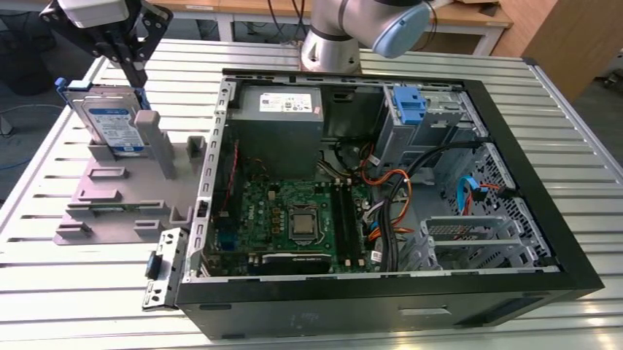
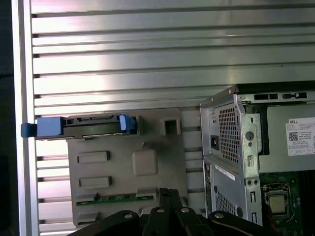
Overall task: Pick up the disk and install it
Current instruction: 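Reach for the disk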
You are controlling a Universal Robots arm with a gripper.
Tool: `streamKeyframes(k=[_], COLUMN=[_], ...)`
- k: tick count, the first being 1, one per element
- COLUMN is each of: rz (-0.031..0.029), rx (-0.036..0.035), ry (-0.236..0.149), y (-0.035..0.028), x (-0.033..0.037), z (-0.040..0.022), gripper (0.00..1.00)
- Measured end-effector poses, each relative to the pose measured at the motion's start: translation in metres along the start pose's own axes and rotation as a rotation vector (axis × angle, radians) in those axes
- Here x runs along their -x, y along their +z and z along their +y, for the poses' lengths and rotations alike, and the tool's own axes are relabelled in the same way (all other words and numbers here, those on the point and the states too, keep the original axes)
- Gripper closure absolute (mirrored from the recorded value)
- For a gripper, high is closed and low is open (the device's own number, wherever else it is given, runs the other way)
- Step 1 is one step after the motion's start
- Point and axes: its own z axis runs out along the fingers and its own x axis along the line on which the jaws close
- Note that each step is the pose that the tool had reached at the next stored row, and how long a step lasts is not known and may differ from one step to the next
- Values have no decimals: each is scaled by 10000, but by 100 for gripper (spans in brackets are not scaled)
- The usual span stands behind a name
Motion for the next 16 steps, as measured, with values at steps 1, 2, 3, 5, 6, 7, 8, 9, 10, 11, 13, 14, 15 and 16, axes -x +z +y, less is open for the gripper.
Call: streamKeyframes(k=[1,2,3,5,6,7,8,9,10,11,13,14,15,16], rz=[0,0,1,0,0,0,0,0,0,0,0,0,0,0], rx=[0,0,-1,0,0,0,0,0,0,0,0,0,0,0], ry=[0,0,0,0,-1,0,0,0,0,0,1,0,0,0], y=[0,0,-1,-1,-1,-1,-1,-1,-1,-1,-1,-1,-1,-2], x=[-7,-13,-19,-25,-25,-27,-27,-28,-29,-31,-38,-41,-44,-46], z=[-1,-1,-1,-2,-2,-2,-2,-2,-2,-2,-3,-3,-3,-3], gripper=[89,89,89,89,89,89,89,89,89,89,89,89,89,89])
